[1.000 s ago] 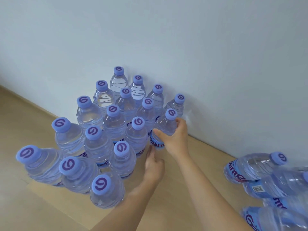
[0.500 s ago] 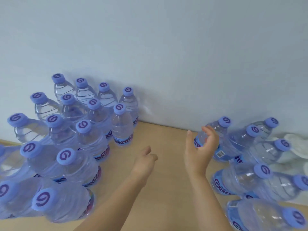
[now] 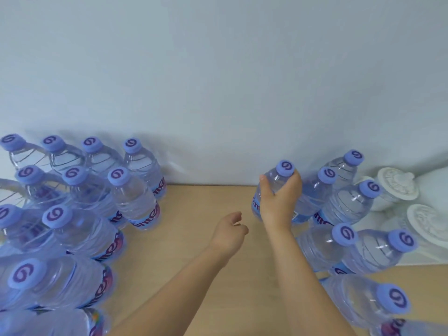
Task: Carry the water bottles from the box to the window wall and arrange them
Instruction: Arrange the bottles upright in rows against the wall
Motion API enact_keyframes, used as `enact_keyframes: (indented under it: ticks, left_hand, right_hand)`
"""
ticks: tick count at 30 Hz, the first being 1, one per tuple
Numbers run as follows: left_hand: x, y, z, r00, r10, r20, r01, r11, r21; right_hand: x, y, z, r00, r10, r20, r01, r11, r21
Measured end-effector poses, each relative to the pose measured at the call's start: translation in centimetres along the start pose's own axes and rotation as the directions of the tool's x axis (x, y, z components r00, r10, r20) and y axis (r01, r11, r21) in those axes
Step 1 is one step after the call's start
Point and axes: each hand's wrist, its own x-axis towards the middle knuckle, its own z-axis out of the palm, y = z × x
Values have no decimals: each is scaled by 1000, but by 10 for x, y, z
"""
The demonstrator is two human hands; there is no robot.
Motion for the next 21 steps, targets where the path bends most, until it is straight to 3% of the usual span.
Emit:
enact_keyframes:
  ticks: [3,6,10,15,19,21]
  left_hand:
    - [-4,-6,-9,999,36,5,-36,997,71]
    - [-13,-14,-21,983,181,-7,-173,949,263]
    - [-31,-16,-39,931,364,26,-365,927,85]
    - [-63,-37,-56,913,353,-206,-377,921,-92]
    - [-86,-51,-70,860,313,-403,-384,917,-108]
    - [-96,-58,-78,810,303,-502,-391,917,-78]
  right_hand:
    - [-4,-5,-4,999,19,39,-18,1000,-15]
    - [-7,-20,-16,991,30,130,-34,999,32]
    - [-13,-53,-30,943,50,329,-119,974,192]
    - [-32,-94,-18,842,15,539,-153,965,212]
    - [-54,-105,-8,747,-34,664,53,999,-9]
    - [-65,-106,-6,709,-11,706,36,999,-20]
